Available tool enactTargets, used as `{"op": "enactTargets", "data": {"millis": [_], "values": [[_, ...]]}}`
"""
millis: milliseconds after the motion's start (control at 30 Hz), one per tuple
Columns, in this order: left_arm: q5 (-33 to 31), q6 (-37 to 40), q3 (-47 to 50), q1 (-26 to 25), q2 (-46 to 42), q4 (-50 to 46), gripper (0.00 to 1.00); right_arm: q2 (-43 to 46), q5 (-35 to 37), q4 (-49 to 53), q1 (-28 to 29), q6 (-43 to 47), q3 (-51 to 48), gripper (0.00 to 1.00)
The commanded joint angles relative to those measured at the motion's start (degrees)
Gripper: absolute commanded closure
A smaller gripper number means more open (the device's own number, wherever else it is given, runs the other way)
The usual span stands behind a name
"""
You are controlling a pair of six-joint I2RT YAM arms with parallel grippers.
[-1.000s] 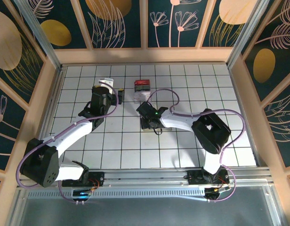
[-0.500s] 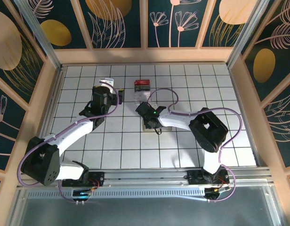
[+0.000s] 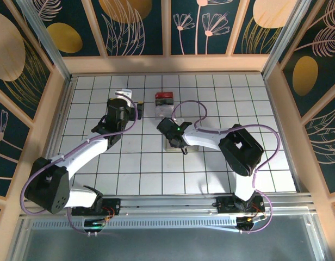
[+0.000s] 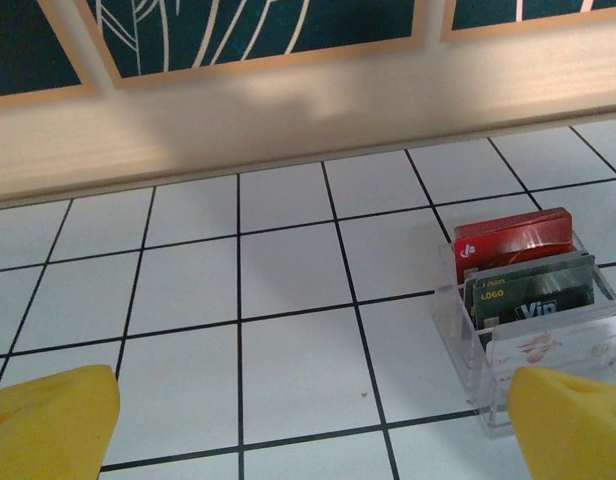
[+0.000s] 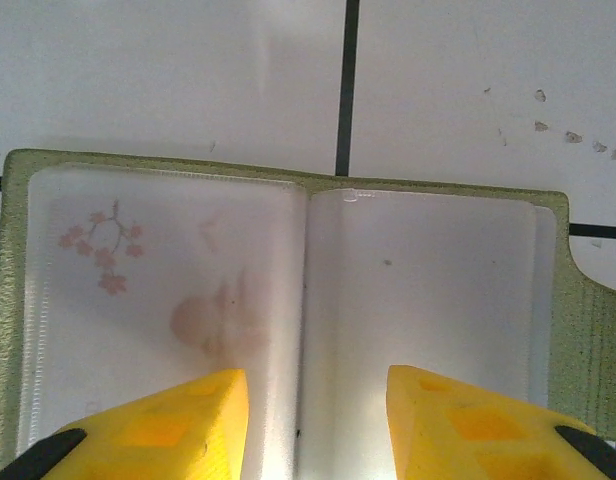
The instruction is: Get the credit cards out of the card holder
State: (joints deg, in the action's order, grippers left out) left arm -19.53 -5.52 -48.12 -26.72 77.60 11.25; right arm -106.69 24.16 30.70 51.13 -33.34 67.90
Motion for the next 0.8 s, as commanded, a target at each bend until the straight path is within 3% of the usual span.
{"op": "enactTargets", "data": {"millis": [0,367,767], "values": [[1.2,-2.0,-2.3,0.3,1.2,-2.9,0.01,1.6,0.8,0.4,-0.4,-0.7,0.6,0.59],[-8.3,-11.4,1.2,0.3,-1.0,-1.1,0.01,2.3,-8.2,-4.3,2.7,1.4,2.8,0.63],[-7.7,-11.7,1.4,0.3,0.0,-1.3,0.01,-3.3,-7.8,-2.2,2.8,1.3,3.2,0.5]]}}
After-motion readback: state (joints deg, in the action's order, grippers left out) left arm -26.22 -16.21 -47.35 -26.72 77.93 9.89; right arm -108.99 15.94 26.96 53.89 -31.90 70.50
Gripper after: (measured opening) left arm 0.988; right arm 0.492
